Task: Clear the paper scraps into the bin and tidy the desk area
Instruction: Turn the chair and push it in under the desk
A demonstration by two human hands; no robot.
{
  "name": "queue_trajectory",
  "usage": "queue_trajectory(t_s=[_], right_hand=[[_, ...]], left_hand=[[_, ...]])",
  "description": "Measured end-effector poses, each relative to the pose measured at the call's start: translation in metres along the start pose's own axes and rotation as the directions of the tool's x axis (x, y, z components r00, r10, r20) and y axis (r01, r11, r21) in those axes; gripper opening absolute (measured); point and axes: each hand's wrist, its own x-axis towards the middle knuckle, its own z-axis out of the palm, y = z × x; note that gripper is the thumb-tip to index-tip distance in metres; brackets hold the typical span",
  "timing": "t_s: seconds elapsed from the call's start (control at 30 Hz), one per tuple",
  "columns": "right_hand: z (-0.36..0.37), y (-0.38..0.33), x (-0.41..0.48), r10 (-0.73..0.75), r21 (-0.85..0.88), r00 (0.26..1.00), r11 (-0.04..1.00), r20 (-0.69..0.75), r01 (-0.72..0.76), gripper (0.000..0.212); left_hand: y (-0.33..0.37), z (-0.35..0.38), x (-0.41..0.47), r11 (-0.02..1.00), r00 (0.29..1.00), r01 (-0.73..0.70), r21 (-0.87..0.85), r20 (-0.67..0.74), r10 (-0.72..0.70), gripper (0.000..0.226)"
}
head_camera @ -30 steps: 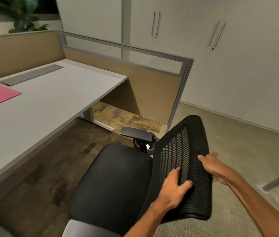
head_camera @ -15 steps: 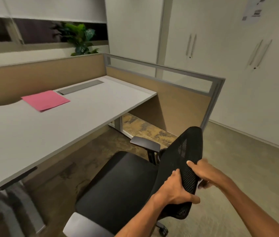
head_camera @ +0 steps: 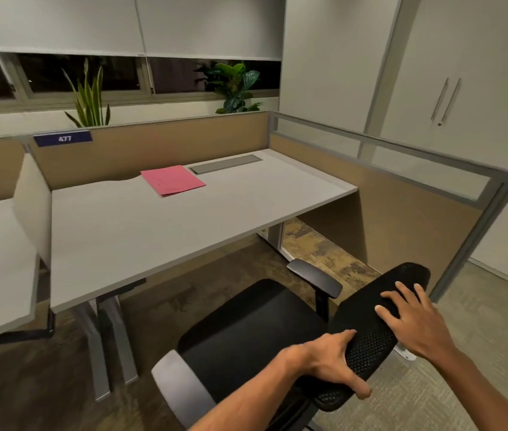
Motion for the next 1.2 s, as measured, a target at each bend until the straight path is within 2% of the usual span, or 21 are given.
queue_trajectory(t_s=[0.2, 0.3, 0.7, 0.87, 1.07, 1.2], right_hand=[[0.007, -0.027, -0.003, 0.009, -0.033, 1.000, 0.999, -0.021, -0.010, 0.046], [0.008, -0.043, -0.003, 0.045, 0.052, 0.998, 0.998, -0.045, -0.043, 0.047], [0.011, -0.091, 0.011, 0.114, 0.069, 0.993, 0.991, -0.018, -0.112, 0.056], [0.010, -0.110, 0.017, 0.149, 0.060, 0.989, 0.987, 0.017, -0.149, 0.061], [0.011, -0.130, 0.027, 0.171, 0.008, 0.983, 0.985, 0.073, -0.172, 0.065], [0.014, -0.143, 0.035, 0.188, -0.027, 0.979, 0.982, 0.083, -0.187, 0.072]], left_hand=[[-0.019, -0.021, -0.013, 1.000, 1.000, 0.005, 0.018, 0.017, -0.005, 0.097], [-0.029, -0.031, -0.020, 1.000, 1.000, 0.023, -0.001, 0.020, -0.023, 0.097], [-0.053, -0.077, -0.035, 0.996, 0.993, 0.091, 0.013, 0.075, -0.092, 0.097], [-0.060, -0.090, -0.040, 0.979, 0.997, 0.078, 0.187, -0.018, -0.076, 0.102], [-0.076, -0.100, -0.048, 0.969, 0.988, 0.033, 0.243, -0.155, 0.006, 0.091], [-0.086, -0.110, -0.054, 0.971, 0.986, 0.042, 0.234, -0.168, -0.002, 0.089]])
